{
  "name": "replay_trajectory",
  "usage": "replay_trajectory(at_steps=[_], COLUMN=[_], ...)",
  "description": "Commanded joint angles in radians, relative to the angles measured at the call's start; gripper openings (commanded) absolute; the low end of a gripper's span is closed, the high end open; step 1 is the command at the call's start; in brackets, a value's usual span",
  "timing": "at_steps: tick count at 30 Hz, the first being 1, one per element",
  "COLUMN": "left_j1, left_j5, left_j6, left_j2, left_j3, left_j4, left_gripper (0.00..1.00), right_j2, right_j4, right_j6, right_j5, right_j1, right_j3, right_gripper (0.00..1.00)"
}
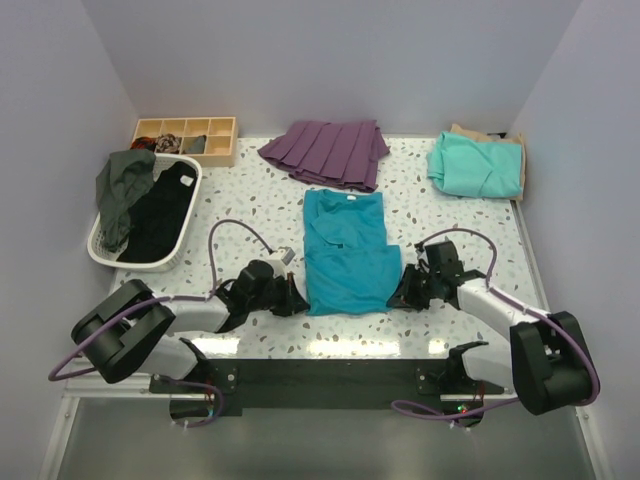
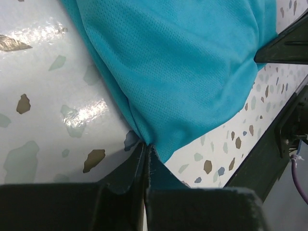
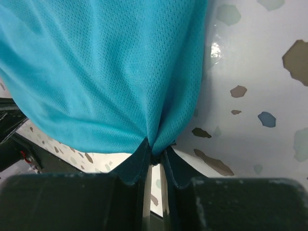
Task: Fold and stack the t-shirts
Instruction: Grab one side of the 2/3 rectangular tshirt with both arms, then fold the long partially folded tshirt into a neat square
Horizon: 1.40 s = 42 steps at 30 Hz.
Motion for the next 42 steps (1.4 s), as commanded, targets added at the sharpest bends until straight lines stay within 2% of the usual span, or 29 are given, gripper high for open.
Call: replay_trajectory(at_steps=[1, 13, 17, 21, 29, 35, 42], left_j1=[0.000, -0.004, -0.006, -0.006, -0.006, 0.014, 0.161], left_j5=[0.012, 0.001, 0.012, -0.029, -0.147, -0.197, -0.125], left_j6=[0.030, 0.032, 0.012, 0.012, 0.078, 0.133, 0.176], left_j2=[-0.017, -0.333, -0.389, -0.416, -0.306, -0.163, -0.002], left_j3=[0.015, 0.042, 0.057, 0.153, 0.408, 0.575, 0.687], left_j4=[-0.106, -0.498, -0.545, -0.603, -0.690, -0.703, -0.625], left_gripper=[0.00, 0.00, 0.00, 0.00, 0.00, 0.00, 0.00], right_j2=[-0.037, -0.333, -0.383, -0.393, -0.233, -0.025, 0.224], right_j4=[0.001, -0.280, -0.316, -0.327, -0.255, -0.217, -0.194], right_j6=[-0.023, -0.043, -0.062, -0.065, -0.089, -0.140, -0.175], right_j5=[-0.050, -0.113, -0.164, -0.162, -0.118, -0.084, -0.043], right_j1=[-0.003, -0.002, 0.000, 0.000, -0.002, -0.002, -0.003], right_j3=[-0.002, -0.008, 0.002, 0.086, 0.294, 0.472, 0.700], right_gripper=[0.10, 0.09, 0.11, 0.14, 0.18, 0.21, 0.20])
